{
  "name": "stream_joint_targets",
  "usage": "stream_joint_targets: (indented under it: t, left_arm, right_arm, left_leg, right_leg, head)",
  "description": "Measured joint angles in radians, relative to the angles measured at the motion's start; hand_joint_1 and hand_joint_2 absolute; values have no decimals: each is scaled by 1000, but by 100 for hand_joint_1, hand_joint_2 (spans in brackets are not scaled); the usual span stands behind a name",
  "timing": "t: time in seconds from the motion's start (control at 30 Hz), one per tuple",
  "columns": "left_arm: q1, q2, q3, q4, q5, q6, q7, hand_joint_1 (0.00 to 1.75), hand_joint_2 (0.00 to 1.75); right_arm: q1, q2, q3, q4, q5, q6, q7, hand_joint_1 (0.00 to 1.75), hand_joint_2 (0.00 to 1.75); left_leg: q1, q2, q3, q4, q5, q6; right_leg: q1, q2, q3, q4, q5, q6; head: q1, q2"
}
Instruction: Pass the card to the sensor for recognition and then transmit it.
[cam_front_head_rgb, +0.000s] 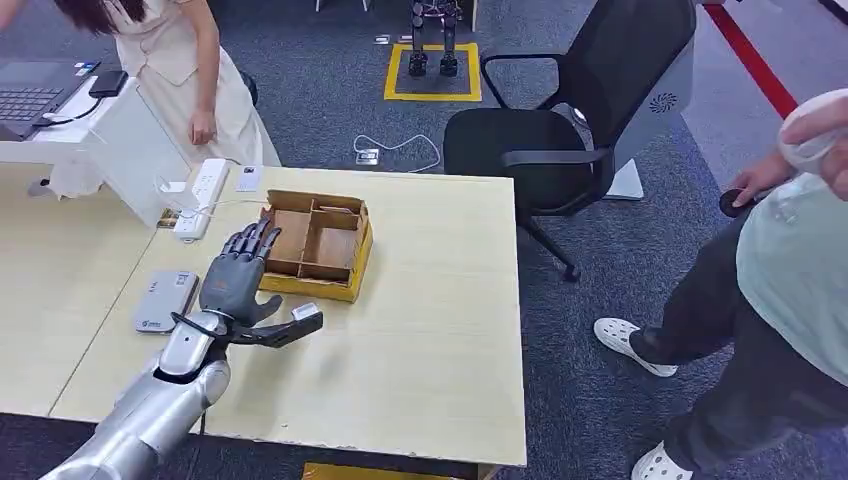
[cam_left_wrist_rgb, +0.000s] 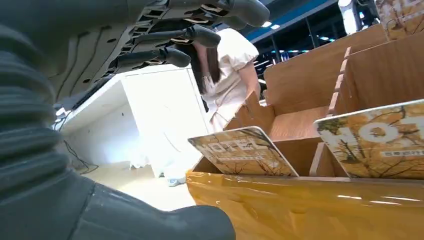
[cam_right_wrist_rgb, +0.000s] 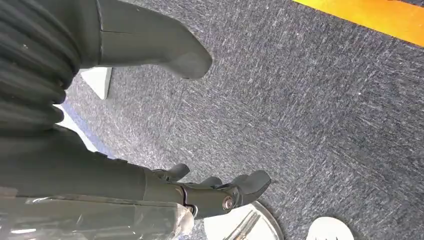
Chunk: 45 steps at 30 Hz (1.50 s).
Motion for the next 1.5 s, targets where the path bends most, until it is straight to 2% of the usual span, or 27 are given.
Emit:
stream_joint_targets:
  t: [0.5,0.63,0.97,1.27,1.5]
  left_arm:
    - [7,0,0,-6,4,-3,3,0,175]
    - [12,1,0,-6,-27,-5,32,0,175]
    - [1,12,0,16,-51,-58,32,0,175]
    - [-3,12,0,24,-51,-65,32,0,175]
    - [-5,11,-2,29,-42,-94,27,0,175]
  right_arm:
    - [0,0,0,0,2,0,0,0,175]
    - [0,0,0,0,6,0,0,0,175]
    - [-1,0,-1,0,8,3,0,0,175]
    - [-1,0,-1,0,8,3,0,0,175]
    - [-1,0,-2,0,8,3,0,0,175]
  left_leg:
    - [0,0,0,0,0,0]
    - [0,0,0,0,0,0]
    - [0,0,0,0,0,0]
    - [0,0,0,0,0,0]
    - [0,0,0,0,0,0]
  right_leg:
    - [0,0,0,0,0,0]
    - [0,0,0,0,0,0]
    - [0,0,0,0,0,0]
    - [0,0,0,0,0,0]
    - [0,0,0,0,0,0]
  head:
    - [0,0]
    - [0,0]
    - [0,0]
    - [0,0]
    - [0,0]
